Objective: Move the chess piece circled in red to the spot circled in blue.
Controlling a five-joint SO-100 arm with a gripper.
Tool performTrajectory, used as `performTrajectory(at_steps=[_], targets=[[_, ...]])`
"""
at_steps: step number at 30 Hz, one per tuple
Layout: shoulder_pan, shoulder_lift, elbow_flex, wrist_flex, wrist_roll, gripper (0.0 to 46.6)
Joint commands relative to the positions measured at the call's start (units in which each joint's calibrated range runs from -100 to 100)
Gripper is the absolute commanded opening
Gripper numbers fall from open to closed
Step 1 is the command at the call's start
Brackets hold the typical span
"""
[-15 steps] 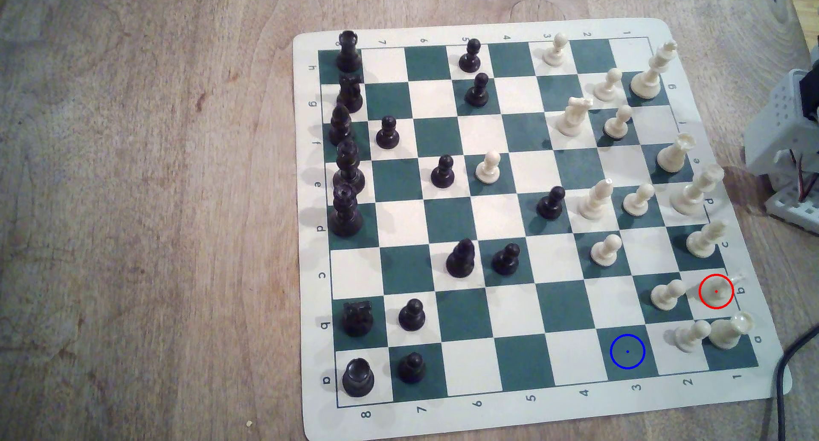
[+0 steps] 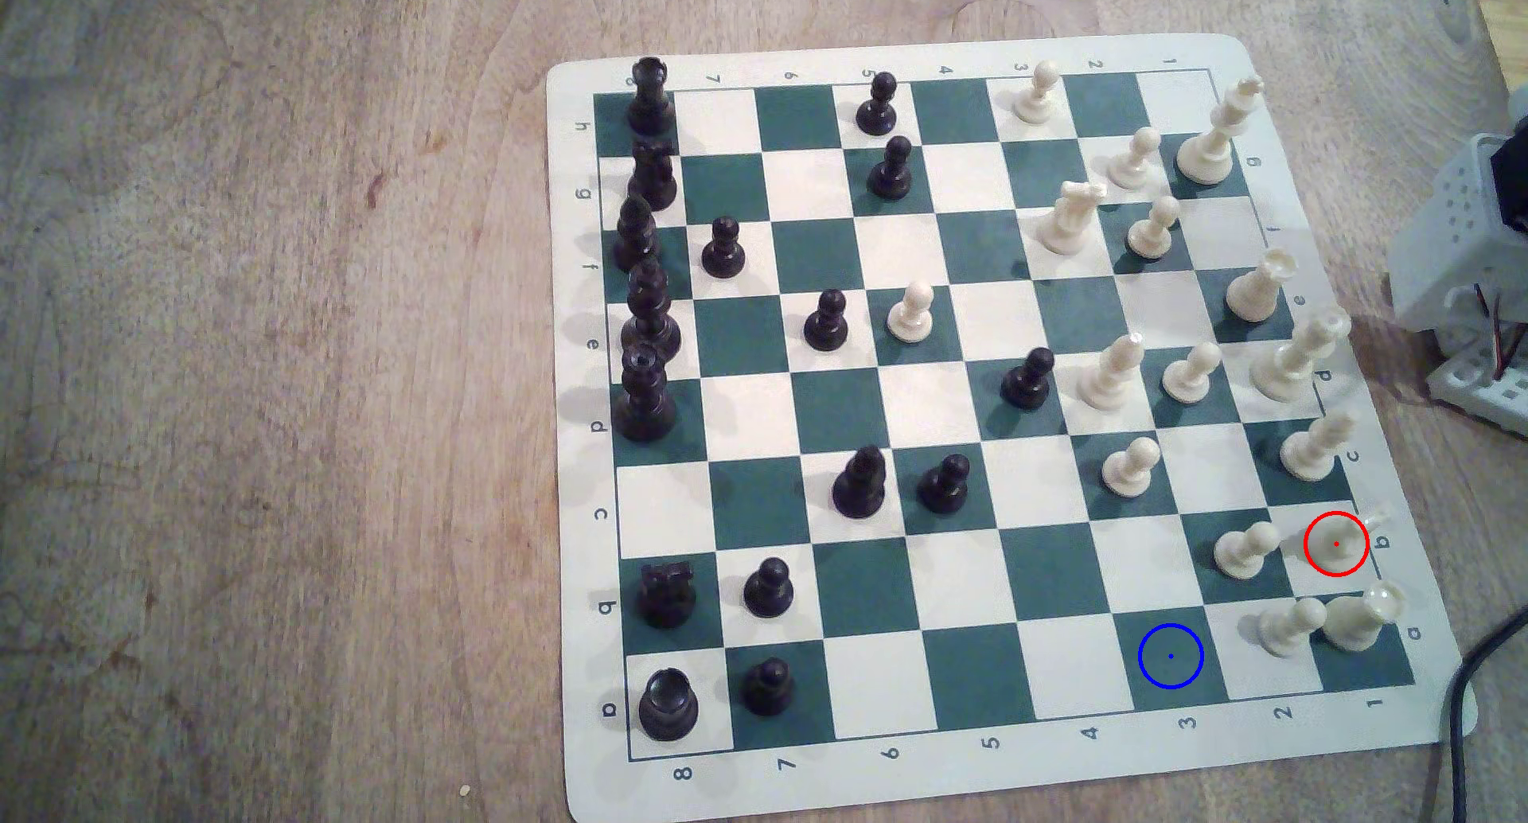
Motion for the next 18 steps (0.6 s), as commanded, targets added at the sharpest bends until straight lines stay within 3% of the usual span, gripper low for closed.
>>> performTrajectory(at_steps=[1, 4, 10, 18], targets=[[-0.37, -0.11, -16.62, 28.07, -0.15, 0.2], [-0.37, -0.11, -21.16, 36.42, 0.00, 0.2], [1.75, -0.11, -33.31, 69.43, -0.24, 0.2], [1.90, -0.03, -37.75, 101.12, -1.22, 0.2]])
